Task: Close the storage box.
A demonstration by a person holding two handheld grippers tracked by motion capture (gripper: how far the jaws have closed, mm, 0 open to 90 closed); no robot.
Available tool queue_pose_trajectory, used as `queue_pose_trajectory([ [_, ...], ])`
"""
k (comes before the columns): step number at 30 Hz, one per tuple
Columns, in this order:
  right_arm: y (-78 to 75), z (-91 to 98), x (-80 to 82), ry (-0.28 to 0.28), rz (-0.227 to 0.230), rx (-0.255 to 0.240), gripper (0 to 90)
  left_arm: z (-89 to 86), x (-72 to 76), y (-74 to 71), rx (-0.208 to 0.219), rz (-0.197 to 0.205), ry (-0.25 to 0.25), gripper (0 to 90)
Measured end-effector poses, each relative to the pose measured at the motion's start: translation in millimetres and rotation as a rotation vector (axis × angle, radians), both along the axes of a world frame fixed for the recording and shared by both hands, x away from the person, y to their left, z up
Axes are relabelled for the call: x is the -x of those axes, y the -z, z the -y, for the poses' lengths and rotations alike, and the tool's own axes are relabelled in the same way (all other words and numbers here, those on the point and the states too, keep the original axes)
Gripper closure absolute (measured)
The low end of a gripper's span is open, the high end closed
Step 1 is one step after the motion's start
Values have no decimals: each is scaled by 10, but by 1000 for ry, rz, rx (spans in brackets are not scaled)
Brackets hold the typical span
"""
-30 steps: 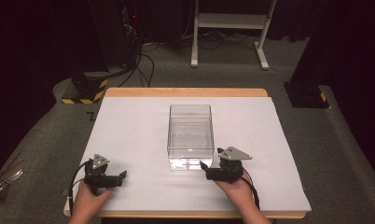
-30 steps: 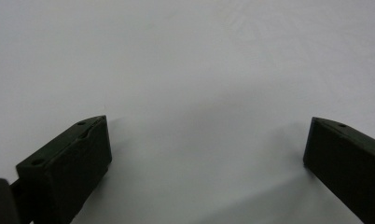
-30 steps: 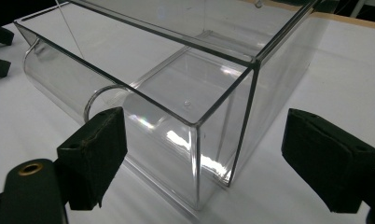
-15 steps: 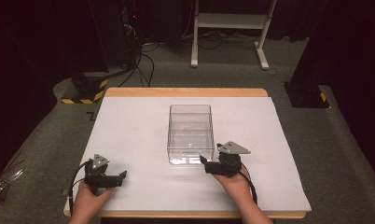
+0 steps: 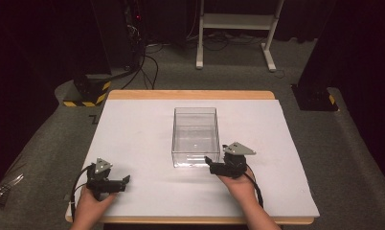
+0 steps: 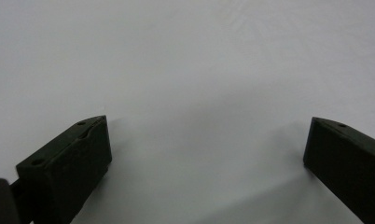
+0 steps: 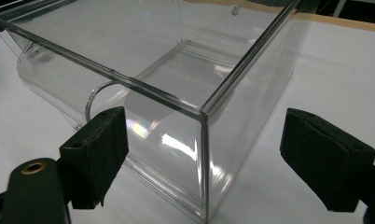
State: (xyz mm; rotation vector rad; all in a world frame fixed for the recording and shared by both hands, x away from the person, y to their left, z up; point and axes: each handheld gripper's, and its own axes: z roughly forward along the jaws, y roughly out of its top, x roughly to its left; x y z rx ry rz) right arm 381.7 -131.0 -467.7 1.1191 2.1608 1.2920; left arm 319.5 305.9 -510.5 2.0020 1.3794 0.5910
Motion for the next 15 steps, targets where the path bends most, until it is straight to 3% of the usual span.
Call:
queue_pose_trajectory([
  [15,32,-29,-132,37,-16,6,170,-1,-1,-1,-2,0,1,10],
])
